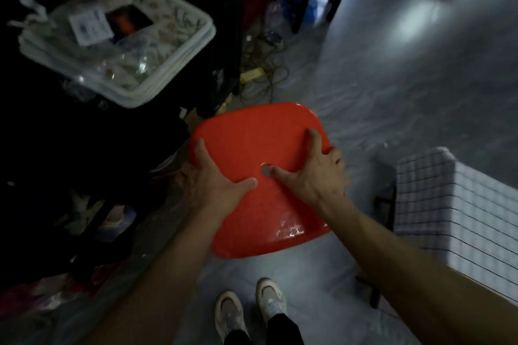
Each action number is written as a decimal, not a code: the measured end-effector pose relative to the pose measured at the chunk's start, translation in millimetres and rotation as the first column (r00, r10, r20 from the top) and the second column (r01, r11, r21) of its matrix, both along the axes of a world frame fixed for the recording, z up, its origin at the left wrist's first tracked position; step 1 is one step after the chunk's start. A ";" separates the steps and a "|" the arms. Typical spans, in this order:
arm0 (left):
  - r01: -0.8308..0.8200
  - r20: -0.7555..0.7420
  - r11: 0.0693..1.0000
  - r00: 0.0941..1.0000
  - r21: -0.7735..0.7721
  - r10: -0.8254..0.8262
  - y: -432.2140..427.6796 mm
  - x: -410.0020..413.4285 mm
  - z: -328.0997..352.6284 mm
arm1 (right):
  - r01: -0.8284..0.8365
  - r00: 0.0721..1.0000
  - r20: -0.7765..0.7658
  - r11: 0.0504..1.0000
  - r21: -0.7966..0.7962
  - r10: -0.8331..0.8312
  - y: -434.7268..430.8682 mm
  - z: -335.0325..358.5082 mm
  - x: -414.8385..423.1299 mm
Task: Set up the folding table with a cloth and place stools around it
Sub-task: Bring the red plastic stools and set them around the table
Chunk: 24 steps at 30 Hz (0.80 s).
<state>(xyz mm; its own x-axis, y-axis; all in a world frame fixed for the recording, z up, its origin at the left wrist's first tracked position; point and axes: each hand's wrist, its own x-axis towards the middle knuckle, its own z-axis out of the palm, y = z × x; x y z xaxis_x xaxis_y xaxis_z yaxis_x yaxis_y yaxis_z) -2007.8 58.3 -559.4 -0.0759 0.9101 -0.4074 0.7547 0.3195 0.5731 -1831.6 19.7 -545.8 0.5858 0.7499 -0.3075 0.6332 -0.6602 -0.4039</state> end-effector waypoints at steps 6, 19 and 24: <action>0.121 0.019 0.990 0.992 0.070 -0.123 5.0 41.0 118.3 | 0.122 0.991 0.045 0.988 0.094 -0.126 -15.9 117.9 34.8; 0.421 -0.195 0.875 0.903 0.237 -0.382 52.2 136.4 292.9 | 0.312 0.950 -0.056 0.923 0.223 -0.308 -22.5 265.4 124.3; 0.471 -0.286 0.846 0.871 0.250 -0.400 73.6 195.5 320.3 | 0.343 0.939 -0.109 0.914 0.216 -0.327 -9.6 283.5 175.5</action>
<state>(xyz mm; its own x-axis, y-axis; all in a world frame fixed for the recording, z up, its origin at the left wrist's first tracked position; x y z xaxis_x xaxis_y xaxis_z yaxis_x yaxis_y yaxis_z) -1812.2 131.9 -239.2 0.3047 0.9439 -0.1277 0.8887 -0.2335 0.3946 -1656.0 10.1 -262.4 0.7984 0.5679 -0.2003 0.3561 -0.7135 -0.6035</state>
